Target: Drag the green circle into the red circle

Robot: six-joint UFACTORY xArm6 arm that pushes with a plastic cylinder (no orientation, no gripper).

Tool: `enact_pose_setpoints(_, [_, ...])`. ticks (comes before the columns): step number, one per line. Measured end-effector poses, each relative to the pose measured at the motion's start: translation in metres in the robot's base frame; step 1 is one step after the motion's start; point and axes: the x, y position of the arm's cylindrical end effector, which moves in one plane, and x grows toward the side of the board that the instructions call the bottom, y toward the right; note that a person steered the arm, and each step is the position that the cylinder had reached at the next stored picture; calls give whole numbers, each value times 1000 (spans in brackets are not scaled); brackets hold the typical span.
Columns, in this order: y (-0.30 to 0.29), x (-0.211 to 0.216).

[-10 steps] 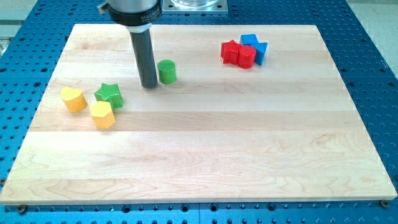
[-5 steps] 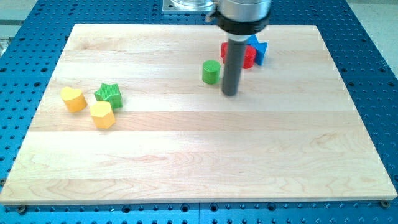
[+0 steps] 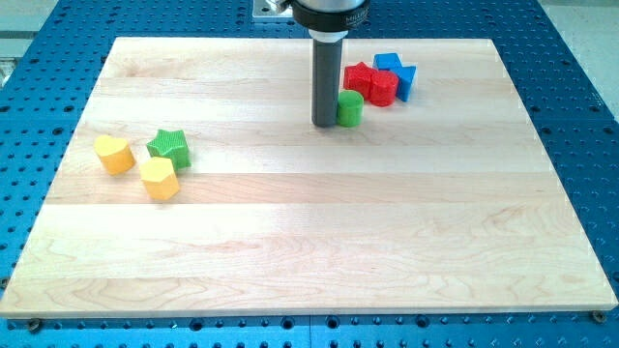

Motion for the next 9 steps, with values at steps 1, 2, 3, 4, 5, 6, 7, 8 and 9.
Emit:
enact_pose_setpoints(1, [12,-9])
enact_pose_setpoints(2, [12,9])
enact_pose_setpoints(3, [12,26])
enact_pose_setpoints(4, [21,17])
enact_pose_setpoints(5, [21,8])
enact_pose_setpoints(6, [25,-2])
enact_pose_setpoints(7, [40,-3])
enact_pose_setpoints(8, [39,8])
enact_pose_setpoints(9, [-25,101])
